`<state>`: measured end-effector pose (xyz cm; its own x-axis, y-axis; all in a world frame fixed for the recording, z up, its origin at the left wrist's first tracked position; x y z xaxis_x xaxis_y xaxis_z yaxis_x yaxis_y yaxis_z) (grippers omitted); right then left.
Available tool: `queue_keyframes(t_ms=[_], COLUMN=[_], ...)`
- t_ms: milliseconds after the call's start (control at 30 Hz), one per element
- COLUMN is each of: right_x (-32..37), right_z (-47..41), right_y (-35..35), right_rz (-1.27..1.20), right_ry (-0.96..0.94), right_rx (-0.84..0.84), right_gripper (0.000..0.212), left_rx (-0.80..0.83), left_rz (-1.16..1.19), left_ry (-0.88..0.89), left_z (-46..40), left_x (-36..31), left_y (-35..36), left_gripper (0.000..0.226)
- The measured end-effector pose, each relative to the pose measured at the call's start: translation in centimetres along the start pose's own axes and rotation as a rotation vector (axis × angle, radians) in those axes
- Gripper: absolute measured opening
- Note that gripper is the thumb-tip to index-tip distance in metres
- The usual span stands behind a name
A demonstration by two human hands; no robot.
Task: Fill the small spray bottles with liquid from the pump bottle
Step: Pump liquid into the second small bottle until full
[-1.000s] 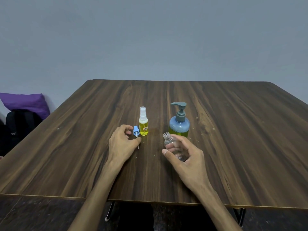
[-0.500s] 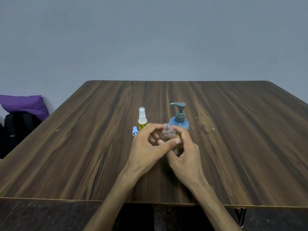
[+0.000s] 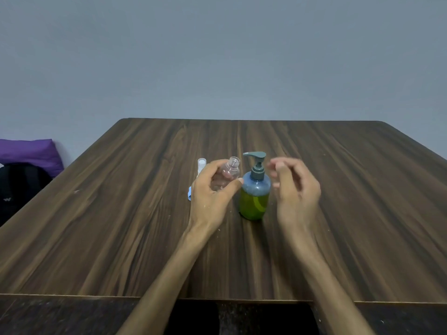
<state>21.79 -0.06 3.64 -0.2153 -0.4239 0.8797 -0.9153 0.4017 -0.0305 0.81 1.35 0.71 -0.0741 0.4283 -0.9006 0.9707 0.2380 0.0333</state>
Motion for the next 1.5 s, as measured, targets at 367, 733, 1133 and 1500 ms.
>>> queue_keyframes(t_ms=[367,733,1133,1500], right_x=[-4.4,-5.9,-8.8,-8.0], right_z=[-3.7,-3.4,-4.4,-4.4], right_y=[7.7,7.8,8.3,8.9], right_rz=[-0.107,-0.213,-0.163,-0.141], right_ry=[0.289,0.199,0.384,0.381], right_rx=[0.277,0.242,0.227,0.288], right_gripper=[0.051,0.064,0.04,0.038], left_rx=[0.011,-0.062,-0.029,0.004], left_rz=[0.066,0.013,0.075,0.043], left_ry=[-0.013,0.107,0.052,0.097], left_z=[-1.3,-1.2,-1.3,-1.6], left_x=[2.4,0.6,1.3,1.1], left_y=[1.4,1.1,1.5,1.5], left_gripper=[0.042,0.042,0.041,0.043])
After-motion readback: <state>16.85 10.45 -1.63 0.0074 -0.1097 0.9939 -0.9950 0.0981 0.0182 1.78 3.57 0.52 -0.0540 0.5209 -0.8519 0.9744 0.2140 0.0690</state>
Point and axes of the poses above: each hand's wrist, its own z-axis away from the middle knuckle, its own y-axis out of the palm, x = y × z, the point moved 10 cm from there along -z, towards the middle knuckle, and after that the axes turned 4 degrees about z, right-handed, at the moved point
